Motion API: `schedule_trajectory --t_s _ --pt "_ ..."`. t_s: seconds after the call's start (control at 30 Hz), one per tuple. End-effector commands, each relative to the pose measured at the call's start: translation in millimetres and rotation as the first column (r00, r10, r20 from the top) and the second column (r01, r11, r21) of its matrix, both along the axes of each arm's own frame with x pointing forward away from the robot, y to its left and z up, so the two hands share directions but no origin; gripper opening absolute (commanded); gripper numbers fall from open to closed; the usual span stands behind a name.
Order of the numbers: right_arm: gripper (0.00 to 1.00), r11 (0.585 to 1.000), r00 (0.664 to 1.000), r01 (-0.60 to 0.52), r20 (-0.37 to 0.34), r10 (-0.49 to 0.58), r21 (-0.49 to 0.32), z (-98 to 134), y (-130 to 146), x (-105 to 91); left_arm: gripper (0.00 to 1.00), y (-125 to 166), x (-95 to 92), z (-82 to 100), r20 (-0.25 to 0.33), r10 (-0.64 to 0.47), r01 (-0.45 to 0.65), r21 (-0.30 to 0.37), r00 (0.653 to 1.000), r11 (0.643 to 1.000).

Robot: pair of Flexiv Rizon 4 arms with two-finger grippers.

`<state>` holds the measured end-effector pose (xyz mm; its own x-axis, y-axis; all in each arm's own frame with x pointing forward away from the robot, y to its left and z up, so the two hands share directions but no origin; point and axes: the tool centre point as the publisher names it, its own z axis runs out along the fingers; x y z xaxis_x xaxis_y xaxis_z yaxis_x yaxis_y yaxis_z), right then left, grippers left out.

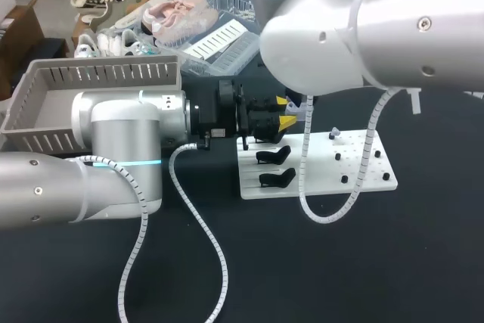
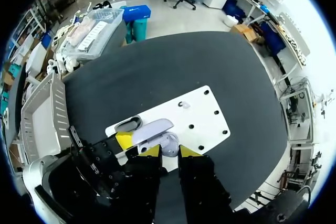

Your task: Pick up each earbud case from the left stands, insert the matching earbuds, close the lid, and place the case in the box.

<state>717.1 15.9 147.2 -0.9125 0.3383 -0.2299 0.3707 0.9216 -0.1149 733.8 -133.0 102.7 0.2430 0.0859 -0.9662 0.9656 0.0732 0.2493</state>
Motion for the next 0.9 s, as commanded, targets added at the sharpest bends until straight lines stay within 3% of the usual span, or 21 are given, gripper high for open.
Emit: schedule_trajectory --t_s 0.03,0.9 --pt "0.00 1.000 1.000 0.000 0.010 0.000 0.014 -2 -4 -0.7 0.00 -1 0.2 -0.1 0.002 0.002 -0.002 -0.001 1.000 1.000" --pt "0.00 0.997 0.999 -0.011 0.045 0.008 0.078 8 -3 -10.3 0.00 -1 0.2 -0.1 0.002 0.002 -0.002 -0.001 1.000 1.000"
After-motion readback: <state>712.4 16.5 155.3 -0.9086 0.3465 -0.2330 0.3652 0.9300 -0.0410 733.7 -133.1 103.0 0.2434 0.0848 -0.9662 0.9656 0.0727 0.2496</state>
